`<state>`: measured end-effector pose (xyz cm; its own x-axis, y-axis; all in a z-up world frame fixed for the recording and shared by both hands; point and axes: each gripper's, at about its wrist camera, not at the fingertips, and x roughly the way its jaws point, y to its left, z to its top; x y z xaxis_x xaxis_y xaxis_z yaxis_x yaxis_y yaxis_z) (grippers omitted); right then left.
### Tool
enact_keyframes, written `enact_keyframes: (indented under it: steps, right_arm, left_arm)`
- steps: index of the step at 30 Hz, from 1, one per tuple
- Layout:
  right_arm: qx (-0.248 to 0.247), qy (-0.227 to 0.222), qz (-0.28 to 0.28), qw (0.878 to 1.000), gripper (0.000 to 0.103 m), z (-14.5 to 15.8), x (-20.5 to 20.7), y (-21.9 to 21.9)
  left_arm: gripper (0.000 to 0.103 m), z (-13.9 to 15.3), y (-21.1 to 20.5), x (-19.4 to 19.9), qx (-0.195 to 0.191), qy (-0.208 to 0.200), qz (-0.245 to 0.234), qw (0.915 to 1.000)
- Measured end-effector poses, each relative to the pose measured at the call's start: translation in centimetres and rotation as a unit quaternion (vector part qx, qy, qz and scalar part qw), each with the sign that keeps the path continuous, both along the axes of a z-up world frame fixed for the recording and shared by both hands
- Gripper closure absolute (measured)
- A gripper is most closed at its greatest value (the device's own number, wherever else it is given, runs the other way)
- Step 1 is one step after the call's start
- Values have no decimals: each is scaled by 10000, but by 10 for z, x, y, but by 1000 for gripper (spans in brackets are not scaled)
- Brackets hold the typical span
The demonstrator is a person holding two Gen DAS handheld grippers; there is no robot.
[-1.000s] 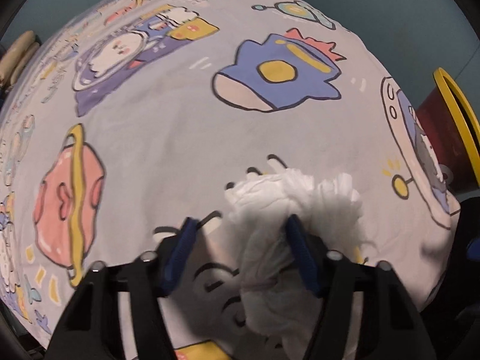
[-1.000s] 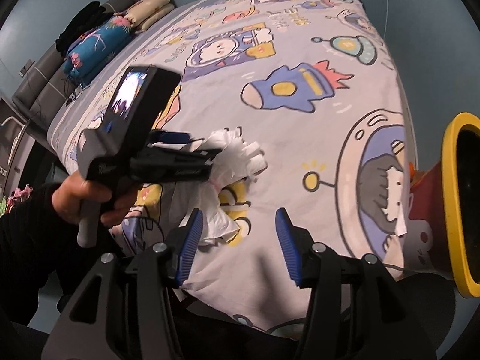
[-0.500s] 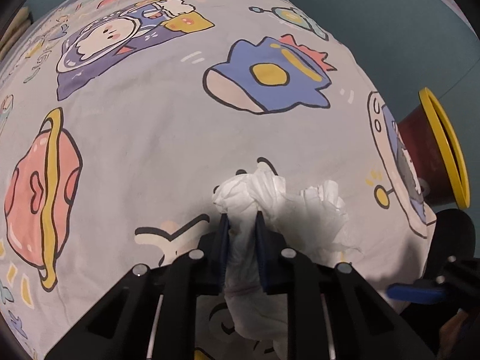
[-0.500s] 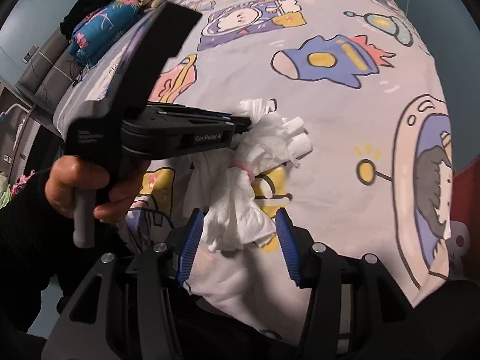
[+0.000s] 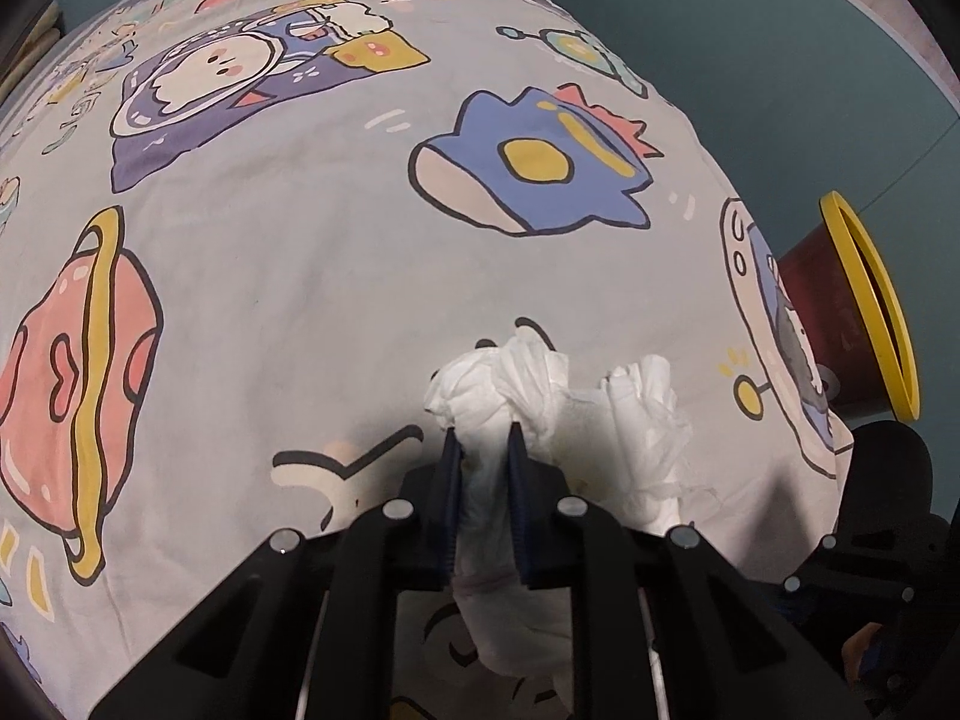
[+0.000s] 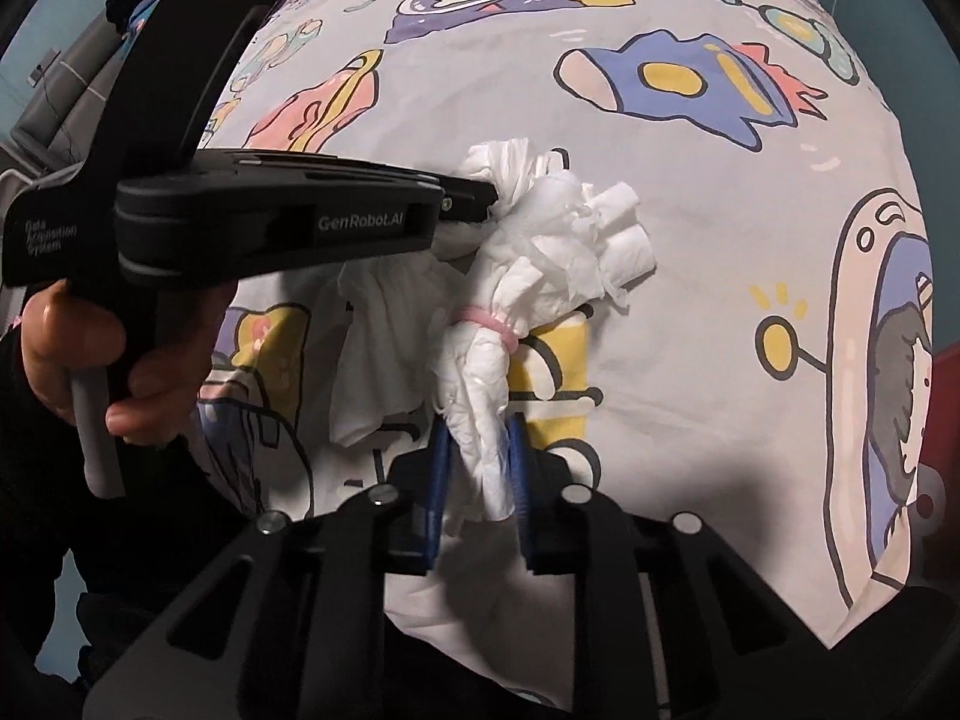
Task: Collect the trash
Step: 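Grasp a white tissue with the left tool while the right tool grasps the banded tissue bundle, then carry both white tissues up over the bin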
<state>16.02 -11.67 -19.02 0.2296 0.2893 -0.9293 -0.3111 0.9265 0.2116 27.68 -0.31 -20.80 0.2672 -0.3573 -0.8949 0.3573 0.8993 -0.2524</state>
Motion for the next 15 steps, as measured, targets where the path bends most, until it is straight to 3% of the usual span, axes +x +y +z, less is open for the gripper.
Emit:
enact_keyframes:
  steps: [15]
  right_arm:
    - [310, 49, -308, 9990, 93, 19, -11, -39]
  left_arm:
    - [91, 19, 9, -2, -110, -155, 115, 9998]
